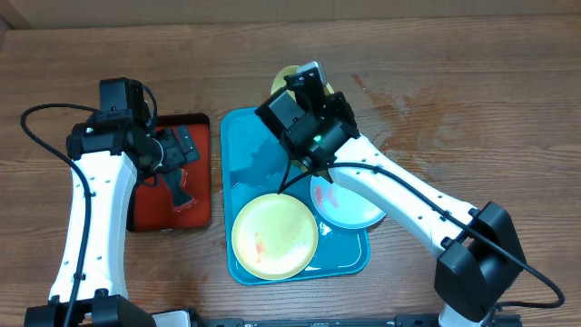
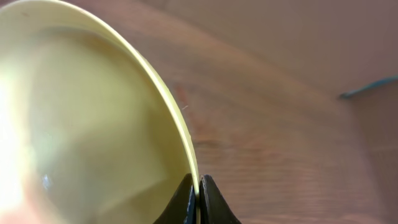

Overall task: Clean dirty plates on tray and stack at the side
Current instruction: 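Lift the yellow plate off the teal tray with the right gripper, then place the yellow plate on the table right of the tray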

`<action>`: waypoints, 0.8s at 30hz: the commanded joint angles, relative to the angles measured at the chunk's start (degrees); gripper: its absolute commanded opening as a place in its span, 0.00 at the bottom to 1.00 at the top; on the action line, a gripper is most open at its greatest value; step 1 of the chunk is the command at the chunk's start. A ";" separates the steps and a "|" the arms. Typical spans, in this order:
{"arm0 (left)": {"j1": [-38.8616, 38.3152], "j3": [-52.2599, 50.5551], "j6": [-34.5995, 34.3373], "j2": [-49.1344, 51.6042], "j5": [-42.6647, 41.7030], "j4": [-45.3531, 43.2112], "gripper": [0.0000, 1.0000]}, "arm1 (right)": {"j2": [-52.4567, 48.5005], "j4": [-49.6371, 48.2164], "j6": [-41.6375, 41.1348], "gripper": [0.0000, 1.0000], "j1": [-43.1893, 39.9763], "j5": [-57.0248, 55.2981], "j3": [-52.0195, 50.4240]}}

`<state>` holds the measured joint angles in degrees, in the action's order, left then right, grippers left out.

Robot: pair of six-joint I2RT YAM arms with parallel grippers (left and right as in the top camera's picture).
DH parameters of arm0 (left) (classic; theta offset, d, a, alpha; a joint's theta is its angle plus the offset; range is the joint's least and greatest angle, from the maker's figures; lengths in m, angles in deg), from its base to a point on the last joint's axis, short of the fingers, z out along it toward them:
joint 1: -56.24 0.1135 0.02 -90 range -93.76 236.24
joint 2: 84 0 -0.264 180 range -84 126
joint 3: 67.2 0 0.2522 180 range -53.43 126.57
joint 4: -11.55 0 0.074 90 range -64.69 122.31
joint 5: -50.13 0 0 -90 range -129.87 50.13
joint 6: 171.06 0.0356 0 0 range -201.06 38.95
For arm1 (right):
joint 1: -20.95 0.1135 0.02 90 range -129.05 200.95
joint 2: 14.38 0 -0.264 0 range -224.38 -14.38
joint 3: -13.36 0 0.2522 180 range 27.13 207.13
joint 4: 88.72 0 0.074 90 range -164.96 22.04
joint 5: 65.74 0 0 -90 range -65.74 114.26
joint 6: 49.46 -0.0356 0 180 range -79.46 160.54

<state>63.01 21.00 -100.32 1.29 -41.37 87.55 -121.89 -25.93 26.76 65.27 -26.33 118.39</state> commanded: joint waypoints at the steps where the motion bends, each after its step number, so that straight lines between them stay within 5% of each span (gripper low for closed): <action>1: 0.02 1.05 0.66 -0.28 0.44 0.11 0.99 | 3.65 -0.04 -6.34 0.04 -1.73 13.79 1.51; 6: 0.02 1.05 0.66 -0.28 0.44 0.11 1.00 | 6.71 0.17 -11.87 0.04 -10.12 35.15 1.51; 11: 0.02 1.05 0.66 -0.28 0.42 0.09 1.00 | 11.13 2.19 -18.03 0.04 -28.79 54.60 1.51; 20: 0.02 1.05 0.66 -0.28 0.44 0.11 1.00 | 7.08 13.05 -17.97 0.04 -62.82 57.13 -0.52; 24: 0.02 1.05 0.66 -0.28 0.44 0.11 1.00 | 5.25 13.35 -17.97 0.04 -70.60 57.18 -8.02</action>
<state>63.01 21.00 -100.32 1.29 -41.37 87.55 -115.20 -12.49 9.25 -2.64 28.68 115.83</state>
